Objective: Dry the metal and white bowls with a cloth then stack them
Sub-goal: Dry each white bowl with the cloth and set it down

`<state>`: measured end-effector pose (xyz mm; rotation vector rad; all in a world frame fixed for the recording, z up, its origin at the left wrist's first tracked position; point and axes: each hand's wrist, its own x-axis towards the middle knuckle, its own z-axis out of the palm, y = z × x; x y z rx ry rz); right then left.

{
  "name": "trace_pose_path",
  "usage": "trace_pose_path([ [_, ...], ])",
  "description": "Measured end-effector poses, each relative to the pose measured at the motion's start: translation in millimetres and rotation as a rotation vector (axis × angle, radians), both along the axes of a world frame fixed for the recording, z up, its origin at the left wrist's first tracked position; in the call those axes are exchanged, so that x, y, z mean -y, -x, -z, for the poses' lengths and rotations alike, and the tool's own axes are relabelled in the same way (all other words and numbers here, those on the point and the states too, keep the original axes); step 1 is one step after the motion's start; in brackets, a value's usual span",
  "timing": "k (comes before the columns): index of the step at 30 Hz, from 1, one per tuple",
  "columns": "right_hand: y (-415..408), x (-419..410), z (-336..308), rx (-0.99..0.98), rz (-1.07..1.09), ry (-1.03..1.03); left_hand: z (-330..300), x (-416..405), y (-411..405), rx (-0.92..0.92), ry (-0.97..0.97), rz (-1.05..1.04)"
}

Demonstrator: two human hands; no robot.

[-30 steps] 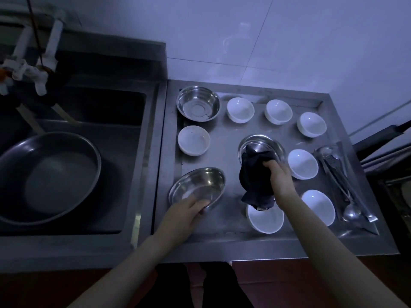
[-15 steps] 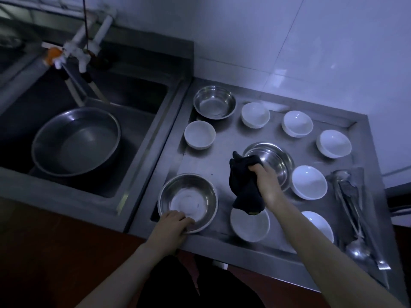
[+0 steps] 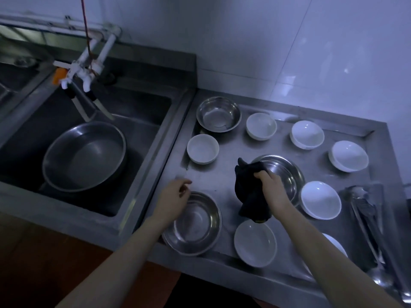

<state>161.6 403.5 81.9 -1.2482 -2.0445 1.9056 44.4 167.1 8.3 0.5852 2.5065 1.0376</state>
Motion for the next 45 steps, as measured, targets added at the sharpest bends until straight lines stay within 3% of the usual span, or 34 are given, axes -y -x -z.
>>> trace_pose_path([
  [11, 73.7, -10.3, 20.1, 0.029, 0.047, -0.054, 35.8, -94.4, 109.6, 0.204, 0.056, -0.118],
  [18, 92.8, -1.1, 40.6, 0.047, -0.017, -0.072, 44.5, -107.4, 125.2, 0.284, 0.019, -0.148],
  [22, 94.4, 4.5, 31.0, -0.070, 0.011, -0.129, 33.6, -108.7, 117.9, 0.329, -0.039, -0.164],
  [26, 88.3, 8.3, 18.8, -0.199, -0.110, -0.242, 11.4, -106.9, 109.6, 0.386, -0.157, -0.142],
  [31, 75.5, 14.0, 11.2, -0.144, -0.512, -0.680, -24.0, -105.2, 93.5, 0.627, -0.517, -0.112],
  [33, 66.1, 12.6, 12.2, -0.108, -0.624, -0.830, -40.1, -104.1, 86.9, 0.677, -0.526, -0.122],
  [39, 38.9, -5.5, -14.6, -0.016, -0.860, -1.112, -86.4, -103.4, 43.0, 0.498, -0.547, -0.071],
  [42, 33.1, -14.0, -34.8, 0.052, -0.821, -1.225, -106.2, -108.8, 18.4, 0.372, -0.562, -0.029],
  [45, 31.8, -10.6, -57.2, 0.041, -0.741, -1.184, -124.4, -114.9, 0.9, 0.344, -0.594, 0.012],
])
